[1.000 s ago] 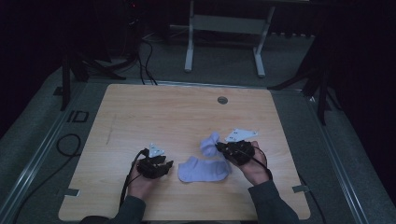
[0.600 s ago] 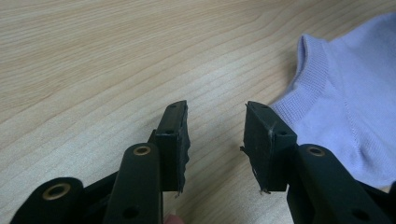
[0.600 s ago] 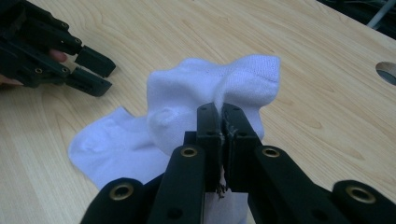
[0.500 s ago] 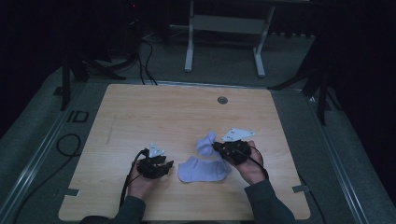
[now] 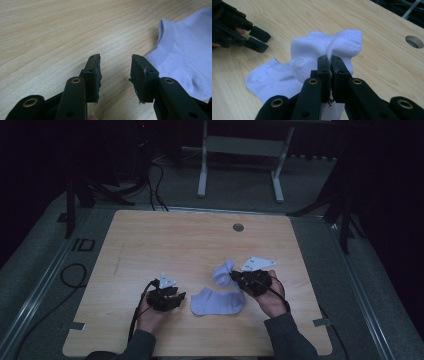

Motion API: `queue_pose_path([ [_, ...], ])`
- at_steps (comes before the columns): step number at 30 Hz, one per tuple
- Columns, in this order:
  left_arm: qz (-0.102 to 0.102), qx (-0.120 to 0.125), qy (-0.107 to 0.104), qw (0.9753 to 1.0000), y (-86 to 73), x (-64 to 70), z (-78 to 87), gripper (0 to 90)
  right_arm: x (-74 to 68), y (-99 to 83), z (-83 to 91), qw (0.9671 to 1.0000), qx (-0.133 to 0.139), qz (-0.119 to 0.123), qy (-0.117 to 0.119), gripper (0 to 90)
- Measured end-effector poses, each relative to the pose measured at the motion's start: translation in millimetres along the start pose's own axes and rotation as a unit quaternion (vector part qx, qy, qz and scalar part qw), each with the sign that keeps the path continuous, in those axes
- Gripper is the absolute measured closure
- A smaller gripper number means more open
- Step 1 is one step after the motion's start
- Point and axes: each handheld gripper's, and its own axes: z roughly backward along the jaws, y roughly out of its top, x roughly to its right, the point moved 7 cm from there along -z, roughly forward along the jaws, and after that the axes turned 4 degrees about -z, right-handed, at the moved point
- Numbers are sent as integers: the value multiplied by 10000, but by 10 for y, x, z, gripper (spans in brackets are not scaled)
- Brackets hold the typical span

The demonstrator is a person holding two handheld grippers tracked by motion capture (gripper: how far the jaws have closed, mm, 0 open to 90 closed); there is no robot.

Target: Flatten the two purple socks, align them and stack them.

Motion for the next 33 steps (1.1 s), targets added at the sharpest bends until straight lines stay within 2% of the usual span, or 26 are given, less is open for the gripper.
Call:
queue_pose_path([
  [7, -16, 9, -21, 10000, 2, 8, 4, 602, -24, -74, -36, 10000, -76, -3, 46, 866],
  [17, -49, 75, -89, 9999, 17, 48, 37, 602, -174, -178, -140, 9994, -197, 110, 253, 866],
  [26, -70, 137, -180, 9997, 21, 86, 88, 598, -284, -235, -179, 9988, -199, 202, 393, 866],
  [33, -175, 164, -311, 9992, 14, 182, 167, 599, -353, -277, -209, 9984, -183, 236, 478, 866],
])
